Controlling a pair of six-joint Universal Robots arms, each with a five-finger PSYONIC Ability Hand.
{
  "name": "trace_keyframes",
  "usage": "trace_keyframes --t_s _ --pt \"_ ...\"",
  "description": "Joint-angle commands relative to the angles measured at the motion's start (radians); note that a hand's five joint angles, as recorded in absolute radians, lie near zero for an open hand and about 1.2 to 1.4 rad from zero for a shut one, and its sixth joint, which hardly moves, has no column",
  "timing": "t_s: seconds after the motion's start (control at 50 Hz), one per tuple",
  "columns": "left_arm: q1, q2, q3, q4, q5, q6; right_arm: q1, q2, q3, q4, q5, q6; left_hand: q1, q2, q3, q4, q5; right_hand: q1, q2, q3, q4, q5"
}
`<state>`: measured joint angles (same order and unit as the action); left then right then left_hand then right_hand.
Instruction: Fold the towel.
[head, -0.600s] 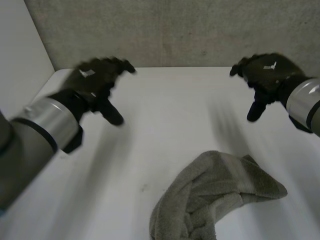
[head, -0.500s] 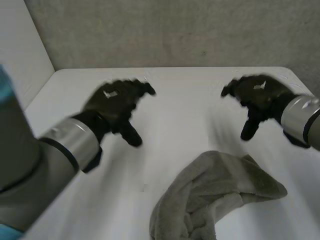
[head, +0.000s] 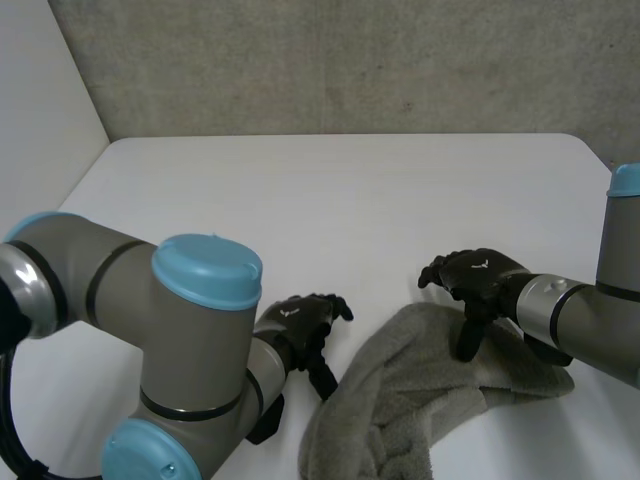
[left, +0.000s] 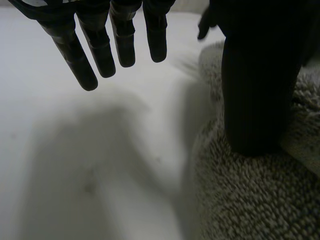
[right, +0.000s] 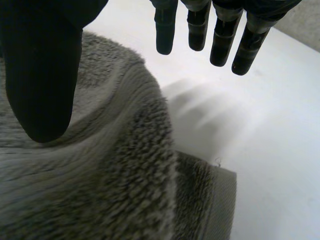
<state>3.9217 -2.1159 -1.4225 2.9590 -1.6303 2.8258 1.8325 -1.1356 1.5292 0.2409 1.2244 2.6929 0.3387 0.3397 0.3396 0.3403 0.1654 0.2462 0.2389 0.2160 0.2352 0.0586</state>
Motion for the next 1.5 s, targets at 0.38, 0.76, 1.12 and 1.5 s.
trace_keyframes --t_s 0.38,0.76,1.12,1.5 --pt "-0.018 0.027 0.036 -0.074 0.009 -0.028 0.010 0.068 -0.012 -0.074 -0.002 -0.036 0.030 0.029 0.029 0.029 0.029 0.840 0.847 0.870 0.851 0.853" --pt "0.004 0.106 0.051 -0.078 0.010 -0.117 0.010 -0.029 0.029 -0.302 0.109 -0.042 -0.075 -0.076 -0.076 -0.077 -0.077 1.150 1.157 1.180 1.161 1.163" --pt "0.001 -0.005 0.077 -0.118 0.061 -0.200 0.053 -0.045 0.097 -0.405 0.158 -0.048 -0.049 -0.050 -0.050 -0.050 -0.050 1.150 1.157 1.180 1.161 1.163" --pt "-0.036 -0.072 0.129 -0.109 0.136 -0.269 0.057 -0.041 0.026 -0.445 0.167 -0.148 1.058 1.057 1.057 1.056 1.056 1.150 1.157 1.180 1.161 1.163"
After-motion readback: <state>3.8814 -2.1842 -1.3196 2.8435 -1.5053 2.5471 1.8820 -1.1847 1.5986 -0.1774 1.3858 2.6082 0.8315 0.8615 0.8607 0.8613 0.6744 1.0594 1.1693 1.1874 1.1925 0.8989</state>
